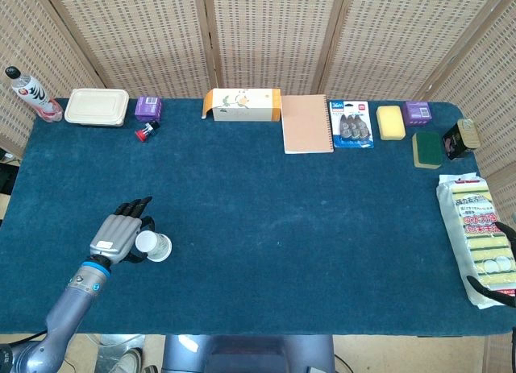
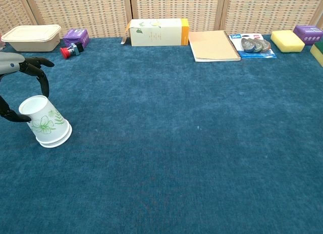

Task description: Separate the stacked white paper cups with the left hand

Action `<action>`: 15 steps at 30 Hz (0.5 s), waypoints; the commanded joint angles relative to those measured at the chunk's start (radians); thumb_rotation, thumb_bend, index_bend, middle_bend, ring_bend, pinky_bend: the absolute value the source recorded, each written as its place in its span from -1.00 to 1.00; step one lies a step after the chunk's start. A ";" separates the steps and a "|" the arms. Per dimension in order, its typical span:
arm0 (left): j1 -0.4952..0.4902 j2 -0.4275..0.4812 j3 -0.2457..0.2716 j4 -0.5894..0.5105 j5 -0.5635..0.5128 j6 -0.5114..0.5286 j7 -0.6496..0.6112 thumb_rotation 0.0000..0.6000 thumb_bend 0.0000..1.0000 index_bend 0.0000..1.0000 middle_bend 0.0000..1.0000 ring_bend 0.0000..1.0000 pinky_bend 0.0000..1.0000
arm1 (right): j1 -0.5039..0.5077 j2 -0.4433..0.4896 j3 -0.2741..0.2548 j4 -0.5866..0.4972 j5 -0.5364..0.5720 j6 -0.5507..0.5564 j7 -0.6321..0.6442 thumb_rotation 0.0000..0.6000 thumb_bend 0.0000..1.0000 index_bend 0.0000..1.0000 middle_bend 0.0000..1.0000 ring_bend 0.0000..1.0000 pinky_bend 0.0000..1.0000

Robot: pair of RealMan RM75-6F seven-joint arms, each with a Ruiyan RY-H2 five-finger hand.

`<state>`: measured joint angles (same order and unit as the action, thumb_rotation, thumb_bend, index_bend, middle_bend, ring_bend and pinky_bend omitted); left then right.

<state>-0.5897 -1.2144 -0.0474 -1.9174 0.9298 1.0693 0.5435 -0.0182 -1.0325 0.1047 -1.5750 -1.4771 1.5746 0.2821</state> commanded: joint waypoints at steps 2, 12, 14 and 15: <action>-0.002 0.003 0.001 -0.005 -0.002 0.003 -0.001 1.00 -0.62 -0.19 -1.00 -1.00 -0.84 | -0.001 0.000 0.000 0.000 0.000 0.002 0.001 1.00 -0.78 -0.74 -0.96 -1.00 -1.00; 0.029 0.140 -0.010 -0.149 0.072 0.060 -0.059 1.00 -0.62 -0.19 -1.00 -1.00 -0.84 | 0.000 -0.001 0.000 0.000 -0.002 0.001 -0.006 1.00 -0.78 -0.74 -0.96 -1.00 -1.00; 0.039 0.173 -0.009 -0.177 0.094 0.072 -0.071 1.00 -0.62 -0.19 -1.00 -1.00 -0.84 | 0.000 -0.002 -0.001 -0.001 -0.003 0.002 -0.008 1.00 -0.78 -0.74 -0.96 -1.00 -1.00; 0.044 0.187 -0.009 -0.188 0.106 0.078 -0.078 1.00 -0.62 -0.19 -1.00 -1.00 -0.84 | 0.000 -0.003 -0.001 -0.001 -0.004 0.002 -0.010 1.00 -0.78 -0.74 -0.96 -1.00 -1.00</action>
<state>-0.5589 -1.0538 -0.0563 -2.0808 1.0131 1.1316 0.4816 -0.0182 -1.0349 0.1038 -1.5761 -1.4805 1.5769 0.2728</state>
